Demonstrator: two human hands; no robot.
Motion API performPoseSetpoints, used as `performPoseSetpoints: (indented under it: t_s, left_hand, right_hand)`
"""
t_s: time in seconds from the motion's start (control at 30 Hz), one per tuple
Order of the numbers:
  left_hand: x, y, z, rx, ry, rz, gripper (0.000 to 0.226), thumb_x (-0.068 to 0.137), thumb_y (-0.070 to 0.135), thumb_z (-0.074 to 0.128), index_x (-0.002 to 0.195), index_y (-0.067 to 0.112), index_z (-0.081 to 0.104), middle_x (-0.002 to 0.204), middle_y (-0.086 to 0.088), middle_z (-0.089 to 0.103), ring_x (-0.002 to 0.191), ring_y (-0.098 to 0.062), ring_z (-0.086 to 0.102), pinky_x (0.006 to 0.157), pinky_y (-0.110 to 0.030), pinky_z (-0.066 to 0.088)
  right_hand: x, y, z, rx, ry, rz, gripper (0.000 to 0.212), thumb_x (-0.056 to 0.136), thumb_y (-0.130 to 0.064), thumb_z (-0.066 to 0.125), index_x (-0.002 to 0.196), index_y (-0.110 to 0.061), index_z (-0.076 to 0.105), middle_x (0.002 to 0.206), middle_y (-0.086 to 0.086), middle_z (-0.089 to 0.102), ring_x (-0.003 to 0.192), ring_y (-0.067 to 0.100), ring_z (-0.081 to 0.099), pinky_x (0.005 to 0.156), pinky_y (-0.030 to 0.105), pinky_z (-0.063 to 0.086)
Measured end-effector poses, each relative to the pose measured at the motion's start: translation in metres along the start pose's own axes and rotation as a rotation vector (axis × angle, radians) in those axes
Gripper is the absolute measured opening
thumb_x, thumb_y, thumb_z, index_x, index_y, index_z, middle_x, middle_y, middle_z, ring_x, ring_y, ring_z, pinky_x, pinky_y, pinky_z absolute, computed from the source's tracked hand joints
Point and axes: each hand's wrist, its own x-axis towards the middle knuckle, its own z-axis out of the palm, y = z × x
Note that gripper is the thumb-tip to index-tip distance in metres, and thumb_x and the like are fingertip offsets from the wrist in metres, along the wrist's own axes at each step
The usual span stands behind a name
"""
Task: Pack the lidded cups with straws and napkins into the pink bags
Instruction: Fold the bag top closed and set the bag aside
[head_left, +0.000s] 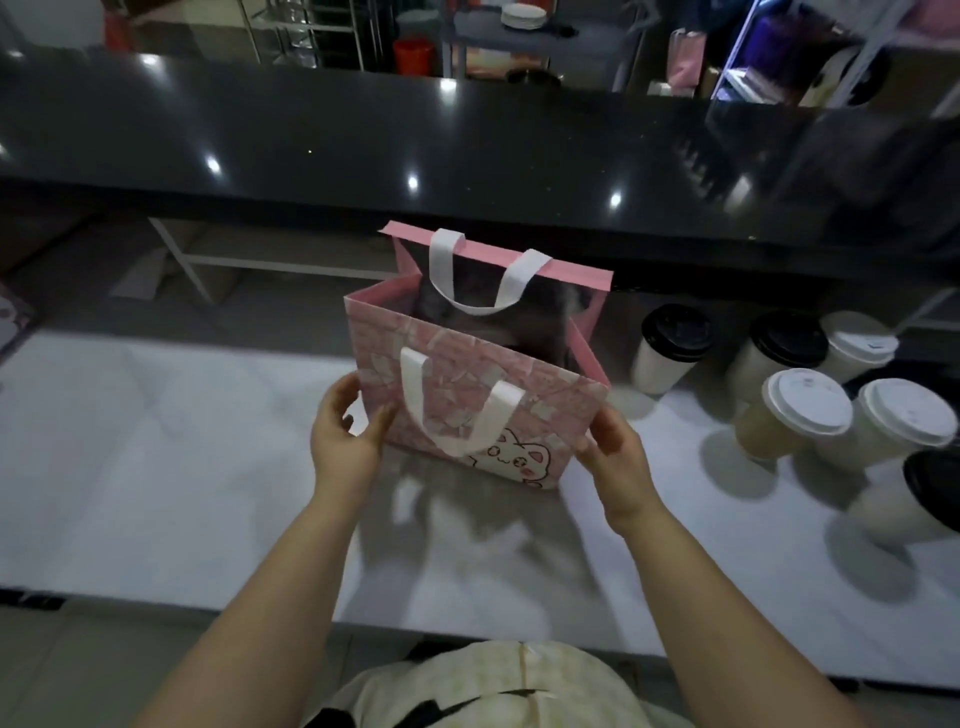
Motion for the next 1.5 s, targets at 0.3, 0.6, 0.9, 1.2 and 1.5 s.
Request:
performPoseSetpoints:
  t_s: [0.3,0.6,0.9,1.2,1.5]
  left_hand:
    - [0.001,-0.009,0.004,-0.01,-0.258,0.014,0.041,0.082,0.002,0.073,0.099,0.039,0.069,0.104,0.013,0.073,0.099,-0.005,0.067,0.079,-0.017,0.055]
    - [-0.001,-0.004,0.006,0.06,-0.259,-0.029,0.034,0.081,0.002,0.073,0.076,0.035,0.073,0.079,0.013,0.073,0.076,-0.004,0.069,0.06,-0.013,0.053]
    - [0.028,0.091,0.013,-0.147,-0.363,0.128,0.025,0.076,0.036,0.078,0.101,0.039,0.072,0.101,0.014,0.073,0.094,-0.006,0.069,0.068,-0.02,0.058]
    - [0.041,0.101,0.019,-0.15,-0.434,0.02,0.028,0.066,0.031,0.08,0.094,0.035,0.075,0.094,0.006,0.075,0.088,-0.014,0.072,0.068,-0.028,0.06]
    - [0.05,0.092,0.016,-0.189,-0.556,-0.066,0.017,0.076,0.022,0.072,0.088,0.03,0.08,0.093,-0.003,0.077,0.088,-0.018,0.073,0.07,-0.024,0.058]
  right_hand:
    - [0.005,0.008,-0.011,-0.004,0.328,-0.013,0.024,0.081,-0.006,0.074,0.097,-0.024,0.071,0.095,-0.006,0.075,0.092,0.01,0.07,0.073,0.021,0.056]
    - [0.009,0.007,-0.002,-0.034,0.391,0.036,0.019,0.082,-0.002,0.073,0.087,-0.019,0.071,0.081,-0.009,0.075,0.077,0.006,0.071,0.067,0.02,0.054]
    - [0.03,-0.072,0.005,0.046,0.284,-0.265,0.015,0.084,-0.023,0.07,0.099,-0.023,0.069,0.092,-0.01,0.073,0.09,0.009,0.069,0.074,0.023,0.056]
    - [0.046,-0.075,0.011,-0.017,0.357,-0.212,0.008,0.093,-0.009,0.061,0.097,-0.01,0.067,0.083,-0.006,0.073,0.081,0.011,0.07,0.073,0.028,0.06]
    - [0.053,-0.077,0.005,-0.053,0.203,-0.13,0.029,0.078,-0.03,0.067,0.1,-0.011,0.066,0.089,0.0,0.074,0.084,0.015,0.071,0.067,0.024,0.058]
